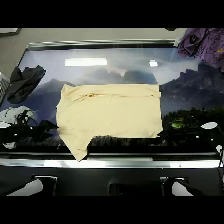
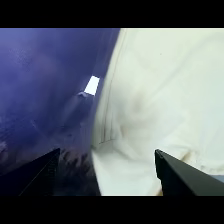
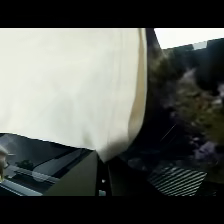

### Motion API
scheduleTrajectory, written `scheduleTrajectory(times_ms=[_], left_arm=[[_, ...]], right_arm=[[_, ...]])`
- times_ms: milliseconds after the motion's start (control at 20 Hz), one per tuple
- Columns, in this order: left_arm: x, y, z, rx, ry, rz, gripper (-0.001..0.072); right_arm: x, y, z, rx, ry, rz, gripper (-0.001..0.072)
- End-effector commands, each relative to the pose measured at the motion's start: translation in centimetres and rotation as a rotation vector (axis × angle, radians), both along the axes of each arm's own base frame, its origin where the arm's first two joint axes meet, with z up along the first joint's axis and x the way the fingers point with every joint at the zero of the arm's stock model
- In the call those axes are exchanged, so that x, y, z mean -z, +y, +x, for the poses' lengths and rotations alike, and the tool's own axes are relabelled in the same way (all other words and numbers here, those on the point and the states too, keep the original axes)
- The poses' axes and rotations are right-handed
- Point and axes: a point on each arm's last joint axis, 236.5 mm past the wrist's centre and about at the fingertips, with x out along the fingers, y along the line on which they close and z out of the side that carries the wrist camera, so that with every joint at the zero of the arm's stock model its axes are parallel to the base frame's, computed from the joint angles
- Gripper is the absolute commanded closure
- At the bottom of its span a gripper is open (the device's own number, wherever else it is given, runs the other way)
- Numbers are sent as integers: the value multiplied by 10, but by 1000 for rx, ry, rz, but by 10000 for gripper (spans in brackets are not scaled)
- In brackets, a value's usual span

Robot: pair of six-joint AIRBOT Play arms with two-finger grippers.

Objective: Fold the clothes and pants, and hang the long-sleeved shirts on hangers.

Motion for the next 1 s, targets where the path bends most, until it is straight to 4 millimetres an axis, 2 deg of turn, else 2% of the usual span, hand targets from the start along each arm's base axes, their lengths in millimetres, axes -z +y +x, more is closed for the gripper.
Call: scheduleTrajectory(times_ms=[0,150,200,250,300,350,450,550,700,750,850,950], left_arm=[[10,-15,4,21,-6,-42,26],[16,-23,13,17,-16,-35,39],[16,-24,16,12,-22,-33,113],[16,-25,19,6,-28,-33,305],[15,-27,20,4,-33,-37,561],[12,-27,23,9,-45,-38,694],[2,-28,34,7,-75,-48,690],[-20,-29,53,31,-130,-56,692],[-76,-32,93,88,-255,-35,693],[-103,-32,110,109,-313,-9,694],[-162,-24,141,163,-437,106,694],[-234,-7,166,182,-561,275,694]], right_arm=[[-4,1,0,11,1,3,681],[-6,4,-2,3,8,18,681],[-7,6,-4,-3,13,26,681],[-8,7,-6,-15,13,31,681],[-9,8,-6,-17,13,37,681],[-11,9,-3,-17,3,43,681],[-21,10,9,-10,-43,59,682],[-38,10,30,-19,-110,46,682],[-78,19,78,-120,-256,-100,683],[-99,18,99,-132,-316,-171,683],[-162,9,143,-127,-476,-329,683],[-252,-4,176,-60,-658,-434,684]])
